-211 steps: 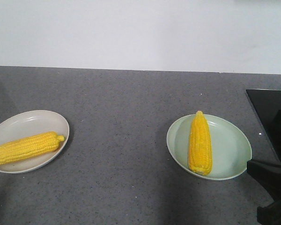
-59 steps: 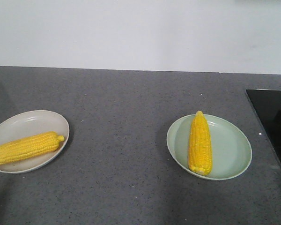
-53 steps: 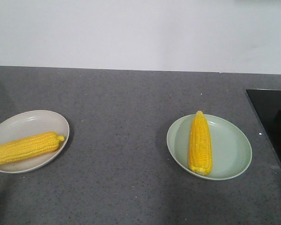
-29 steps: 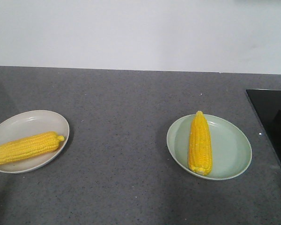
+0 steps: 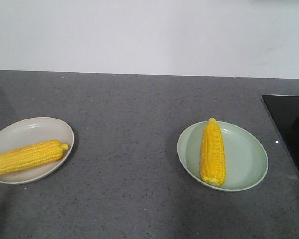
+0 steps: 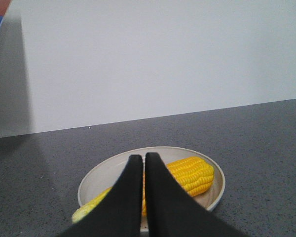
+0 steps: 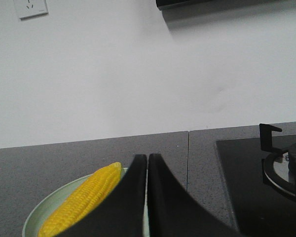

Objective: Distribute corn equally

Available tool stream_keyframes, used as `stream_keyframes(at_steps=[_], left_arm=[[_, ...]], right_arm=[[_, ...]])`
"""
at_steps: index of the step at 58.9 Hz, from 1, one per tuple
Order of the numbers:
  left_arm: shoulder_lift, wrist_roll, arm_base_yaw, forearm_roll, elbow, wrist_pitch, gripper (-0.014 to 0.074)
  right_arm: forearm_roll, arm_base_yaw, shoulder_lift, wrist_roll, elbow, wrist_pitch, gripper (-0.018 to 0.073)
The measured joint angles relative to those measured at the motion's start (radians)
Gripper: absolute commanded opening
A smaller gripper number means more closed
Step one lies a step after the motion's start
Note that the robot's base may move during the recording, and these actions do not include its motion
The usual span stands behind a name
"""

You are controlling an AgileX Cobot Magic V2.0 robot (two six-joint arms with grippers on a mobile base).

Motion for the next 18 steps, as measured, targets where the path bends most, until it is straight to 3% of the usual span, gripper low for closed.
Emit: stream_keyframes(at_steps=[18], left_arm=[[0.000, 0.000, 0.000, 0.000, 0.000, 0.000, -0.0006]], right_arm=[[0.000, 0.000, 0.000, 0.000, 0.000, 0.000, -0.0002]])
